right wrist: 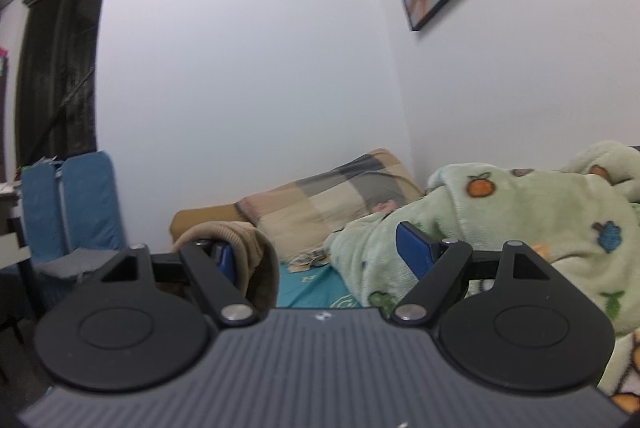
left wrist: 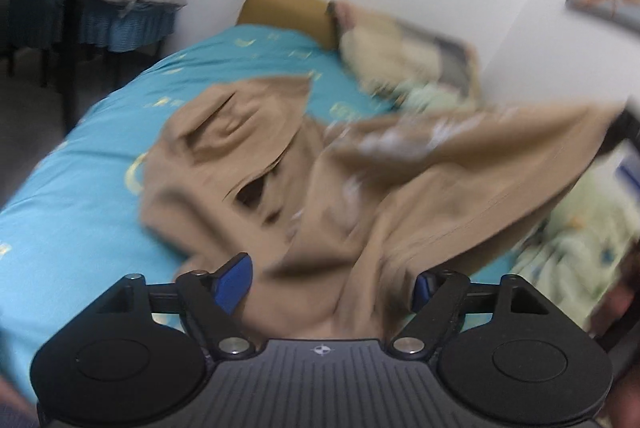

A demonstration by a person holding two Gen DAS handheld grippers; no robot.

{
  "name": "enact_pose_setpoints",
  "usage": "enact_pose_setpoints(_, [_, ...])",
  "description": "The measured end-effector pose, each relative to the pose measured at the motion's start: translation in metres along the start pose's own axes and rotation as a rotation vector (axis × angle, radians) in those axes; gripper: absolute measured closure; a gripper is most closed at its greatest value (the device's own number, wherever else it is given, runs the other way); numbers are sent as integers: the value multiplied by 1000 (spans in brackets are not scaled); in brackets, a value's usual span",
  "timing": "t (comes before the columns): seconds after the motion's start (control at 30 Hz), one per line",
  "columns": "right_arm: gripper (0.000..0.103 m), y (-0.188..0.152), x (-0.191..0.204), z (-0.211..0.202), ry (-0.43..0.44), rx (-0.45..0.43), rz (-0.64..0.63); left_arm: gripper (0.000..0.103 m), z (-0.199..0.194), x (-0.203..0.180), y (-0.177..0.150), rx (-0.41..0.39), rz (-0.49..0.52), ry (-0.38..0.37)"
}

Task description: Fold clothes

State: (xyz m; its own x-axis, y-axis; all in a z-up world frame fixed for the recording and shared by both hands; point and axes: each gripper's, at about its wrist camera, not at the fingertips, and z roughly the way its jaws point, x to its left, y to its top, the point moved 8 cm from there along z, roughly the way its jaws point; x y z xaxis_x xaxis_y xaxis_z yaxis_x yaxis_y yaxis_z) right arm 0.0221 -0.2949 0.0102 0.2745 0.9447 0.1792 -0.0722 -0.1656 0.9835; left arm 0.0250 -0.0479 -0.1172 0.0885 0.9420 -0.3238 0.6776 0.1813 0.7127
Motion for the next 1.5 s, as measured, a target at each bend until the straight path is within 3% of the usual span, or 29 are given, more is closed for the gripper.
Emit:
enact_pose_setpoints(0.1, [23,5,-3,-7,-33,-34,-2,23,-14,0,-6,-47,52,32])
enact_pose_setpoints(0.2, [23,11,-10,-14,-76,-70,6,21,-40,3,11,-197,52,52])
enact_pose_setpoints(0.27, [23,14,-13,-18,-89,-90,7,11,-54,8,22,-281,30,62])
enact_pose_setpoints(0.3, [23,16,-13,-19,-92,-99,5,10,-55,10,24,-286,26,68])
enact_pose_setpoints(0.37, [22,15,-12,-18,-93,-103,-12,10,-44,12,21,-223,47,96])
enact_pose_setpoints(0.43, [19,10,-7,-14,-90,-90,-50,10,-30,13,15,-157,94,166])
enact_pose_setpoints(0.5, [19,-5,-5,-5,-90,-29,-79,10,-24,21,15,-144,107,230])
enact_pose_setpoints(0.6, [20,-27,-1,9,-91,69,-121,10,-29,43,30,-187,34,274])
enact_pose_setpoints(0.7, [20,-44,2,14,-78,156,-141,10,-49,64,51,-257,-44,269])
enact_pose_setpoints(0.77, [20,-45,4,6,-65,174,-126,10,-67,67,67,-308,-63,251])
enact_pose_setpoints(0.87, [20,-20,10,-11,-46,156,-93,10,-99,65,99,-390,-59,221])
enact_pose_setpoints(1.0, [20,69,27,-34,19,57,-91,10,-165,53,161,-510,-50,167])
enact_pose_setpoints(1.17, [20,203,69,-78,108,-118,-109,9,-289,24,245,-745,4,130])
enact_pose_setpoints(1.37, [19,351,92,-142,154,-303,-97,5,-411,-22,317,-941,84,77])
enact_pose_setpoints(1.5, [19,412,91,-148,162,-307,-82,3,-458,-53,355,-996,122,29])
